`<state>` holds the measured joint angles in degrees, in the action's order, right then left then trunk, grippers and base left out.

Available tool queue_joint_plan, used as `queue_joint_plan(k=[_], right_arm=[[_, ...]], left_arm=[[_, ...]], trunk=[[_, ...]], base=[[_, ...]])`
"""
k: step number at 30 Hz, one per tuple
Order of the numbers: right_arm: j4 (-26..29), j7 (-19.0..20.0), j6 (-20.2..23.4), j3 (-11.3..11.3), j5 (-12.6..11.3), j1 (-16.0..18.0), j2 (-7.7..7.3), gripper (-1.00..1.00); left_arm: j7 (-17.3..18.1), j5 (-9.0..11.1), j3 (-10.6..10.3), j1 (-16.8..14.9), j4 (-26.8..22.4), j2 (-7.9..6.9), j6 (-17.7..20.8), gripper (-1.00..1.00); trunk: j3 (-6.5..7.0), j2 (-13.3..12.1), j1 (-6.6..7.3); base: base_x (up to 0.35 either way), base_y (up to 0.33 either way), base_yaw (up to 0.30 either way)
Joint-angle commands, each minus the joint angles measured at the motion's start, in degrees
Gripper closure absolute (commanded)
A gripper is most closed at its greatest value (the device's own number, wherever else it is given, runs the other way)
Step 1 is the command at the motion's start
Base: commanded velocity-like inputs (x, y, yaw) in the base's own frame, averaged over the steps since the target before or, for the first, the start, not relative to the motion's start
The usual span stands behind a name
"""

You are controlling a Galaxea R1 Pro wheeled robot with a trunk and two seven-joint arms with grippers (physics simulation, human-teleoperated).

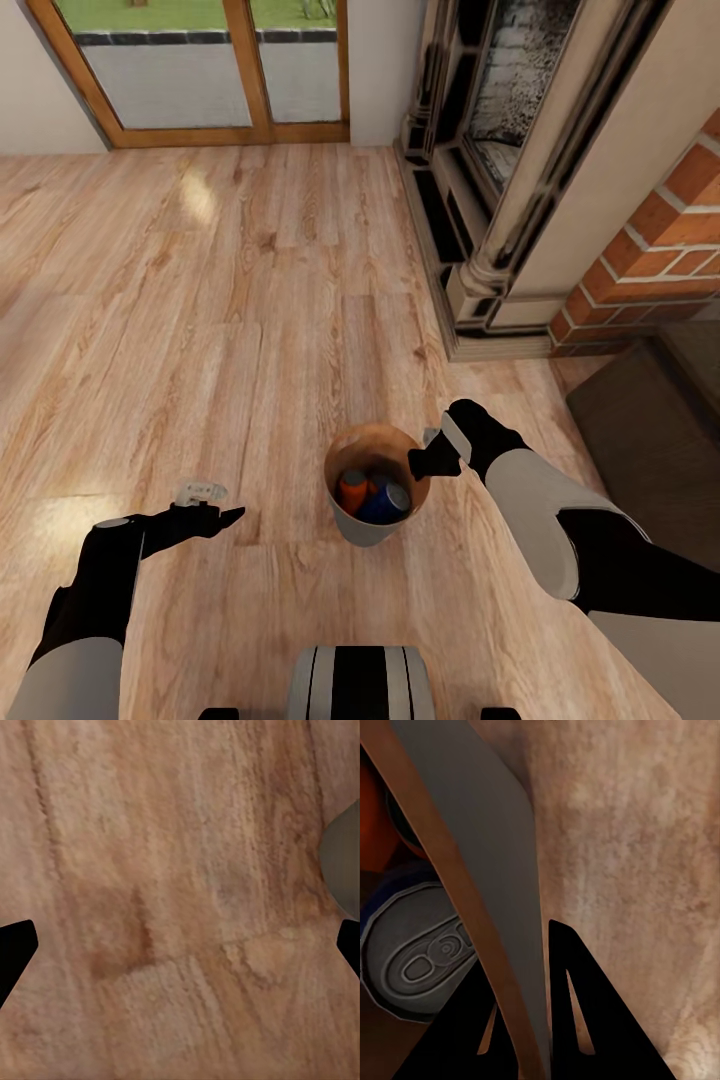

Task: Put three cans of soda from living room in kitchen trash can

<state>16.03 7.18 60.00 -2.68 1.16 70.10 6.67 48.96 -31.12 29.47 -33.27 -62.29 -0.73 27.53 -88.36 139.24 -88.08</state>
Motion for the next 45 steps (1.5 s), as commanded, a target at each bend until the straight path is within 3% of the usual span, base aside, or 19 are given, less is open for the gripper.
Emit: queue_joint_plan(k=[1,3,4,25,38,45], right_arm=[[0.5,0.2,-1.6,-1.1,-0.5,-1.1,0.01,1.0],[0.5,0.2,-1.6,-1.1,-0.5,-1.1,-0.01,1.0],[0.5,0.2,-1.6,-1.1,-0.5,-1.1,-0.02,-1.0],[0.7,0.2,-1.6,-1.1,-0.5,-1.4,-0.79,-1.0],[0.7,0.2,-1.6,-0.9,-0.5,-1.5,-0.7,-1.0],[0.8,0.1,-1.6,0.7,-0.6,-1.5,-0.7,-1.0]], left_arm=[[0.0,0.0,0.0,0.0,0.0,0.02,0.0,-1.0],[0.0,0.0,0.0,0.0,0.1,0.02,0.0,-1.0],[0.0,0.0,0.0,0.0,0.1,0.02,0.0,-1.0],[0.0,0.0,0.0,0.0,0.2,0.1,-0.1,-1.0],[0.0,-0.1,0.0,0.0,0.3,0.08,-0.1,-1.0],[0.0,-0.1,0.0,0.0,0.6,0.04,-0.1,-1.0]], trunk=[[-0.02,0.0,-1.4],[-0.02,0.0,-1.4],[-0.02,0.0,-1.4],[-0.02,0.0,-1.4],[2.31,-5.2,1.46],[3.57,-8.0,3.0]], base=[[0.0,0.0,0.0],[0.0,0.0,0.0],[0.0,0.0,0.0],[0.0,0.0,0.0],[0.0,0.0,0.0],[0.0,0.0,0.0]])
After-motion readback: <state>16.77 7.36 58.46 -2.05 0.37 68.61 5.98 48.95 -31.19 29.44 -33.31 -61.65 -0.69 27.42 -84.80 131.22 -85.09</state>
